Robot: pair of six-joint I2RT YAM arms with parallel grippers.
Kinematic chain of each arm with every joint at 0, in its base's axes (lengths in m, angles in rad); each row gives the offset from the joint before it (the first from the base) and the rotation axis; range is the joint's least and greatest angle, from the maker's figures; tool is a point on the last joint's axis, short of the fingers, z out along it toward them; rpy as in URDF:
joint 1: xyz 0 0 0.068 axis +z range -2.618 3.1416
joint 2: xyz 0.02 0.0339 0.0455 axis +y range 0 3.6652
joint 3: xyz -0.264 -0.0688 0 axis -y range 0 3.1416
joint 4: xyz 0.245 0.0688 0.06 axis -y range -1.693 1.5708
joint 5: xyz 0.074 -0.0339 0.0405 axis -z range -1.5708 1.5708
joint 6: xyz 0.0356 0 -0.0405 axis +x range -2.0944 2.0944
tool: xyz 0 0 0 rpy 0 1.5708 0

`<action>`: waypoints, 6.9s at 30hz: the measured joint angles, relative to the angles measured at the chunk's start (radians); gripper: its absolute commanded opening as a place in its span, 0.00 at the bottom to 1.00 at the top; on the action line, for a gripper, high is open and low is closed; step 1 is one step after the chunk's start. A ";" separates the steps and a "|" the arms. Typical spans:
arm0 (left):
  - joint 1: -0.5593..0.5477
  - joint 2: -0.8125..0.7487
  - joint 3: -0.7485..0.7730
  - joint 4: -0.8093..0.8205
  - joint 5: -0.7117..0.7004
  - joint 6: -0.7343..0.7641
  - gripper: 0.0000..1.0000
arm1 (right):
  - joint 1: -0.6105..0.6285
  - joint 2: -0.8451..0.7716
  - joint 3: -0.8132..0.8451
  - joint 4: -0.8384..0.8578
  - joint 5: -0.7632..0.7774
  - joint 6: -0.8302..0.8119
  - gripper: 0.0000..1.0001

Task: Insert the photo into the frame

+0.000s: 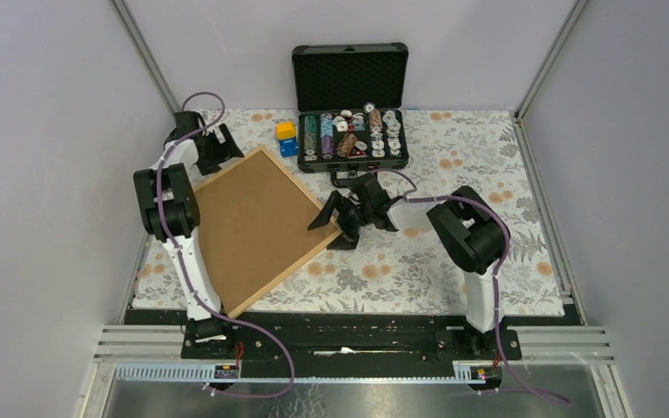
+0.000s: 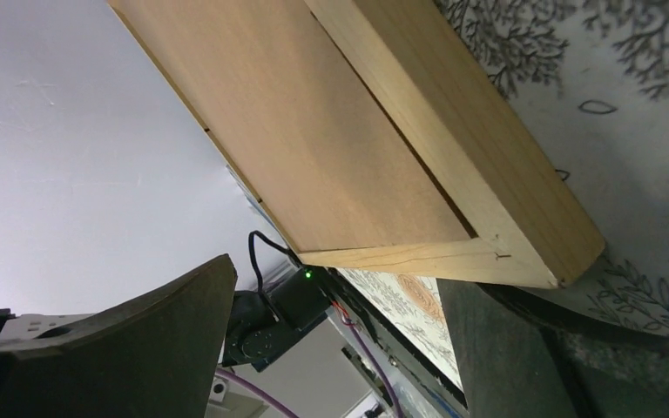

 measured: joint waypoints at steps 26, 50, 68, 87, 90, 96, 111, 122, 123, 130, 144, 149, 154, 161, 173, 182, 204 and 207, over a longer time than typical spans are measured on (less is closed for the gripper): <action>0.032 -0.322 -0.491 0.115 0.006 -0.157 0.99 | -0.241 0.064 0.276 -0.544 0.021 -0.563 0.60; 0.050 -0.349 -0.548 0.154 0.042 -0.204 0.99 | -0.256 0.018 0.157 -0.500 0.016 -0.613 0.40; 0.056 -0.351 -0.580 0.216 0.093 -0.243 0.99 | -0.135 0.008 0.249 -0.656 0.364 -0.440 0.30; 0.040 -0.362 -0.595 0.239 0.082 -0.248 0.99 | -0.039 0.064 0.420 -0.788 0.557 -0.590 0.69; 0.037 -0.368 -0.605 0.248 0.078 -0.248 0.99 | -0.063 0.061 0.409 -0.782 0.505 -0.625 0.64; 0.018 -0.427 -0.693 0.291 0.081 -0.263 0.99 | -0.129 0.074 0.426 -0.821 0.469 -0.693 0.60; -0.039 -0.551 -0.890 0.428 0.076 -0.360 0.99 | -0.062 0.165 0.607 -1.034 0.789 -0.906 0.61; -0.118 -0.591 -0.964 0.506 0.109 -0.387 0.99 | -0.084 0.160 0.602 -1.083 0.906 -1.006 0.77; -0.121 -0.596 -0.964 0.495 0.112 -0.382 0.99 | -0.093 0.158 0.601 -1.083 0.895 -1.007 0.78; -0.155 -0.647 -0.939 0.307 0.084 -0.298 0.99 | -0.197 0.138 0.583 -1.075 0.730 -1.003 0.84; -0.230 -0.799 -0.834 -0.013 -0.007 -0.222 0.98 | -0.264 0.066 0.522 -1.008 0.494 -0.956 0.91; -0.357 -0.799 -0.809 -0.029 0.053 -0.200 0.95 | -0.291 -0.079 0.393 -0.999 0.462 -0.938 0.84; -0.518 -0.784 -0.805 0.066 0.187 -0.229 0.94 | -0.338 -0.216 0.233 -0.971 0.434 -0.910 0.73; -0.669 -0.566 -0.805 0.314 0.372 -0.341 0.90 | -0.430 -0.248 0.163 -0.894 0.360 -0.867 0.71; -0.676 -0.460 -0.830 0.376 0.358 -0.450 0.92 | -0.400 -0.118 0.160 -0.819 0.273 -0.861 0.65; -0.669 -0.496 -0.853 0.378 0.297 -0.458 0.93 | -0.241 -0.072 0.220 -0.900 0.521 -0.844 0.46; -0.666 -0.508 -0.864 0.385 0.275 -0.451 0.94 | -0.256 -0.017 0.345 -0.965 0.488 -0.800 0.78; -0.666 -0.508 -0.864 0.385 0.275 -0.451 0.94 | -0.311 -0.022 0.367 -0.960 0.472 -0.802 0.78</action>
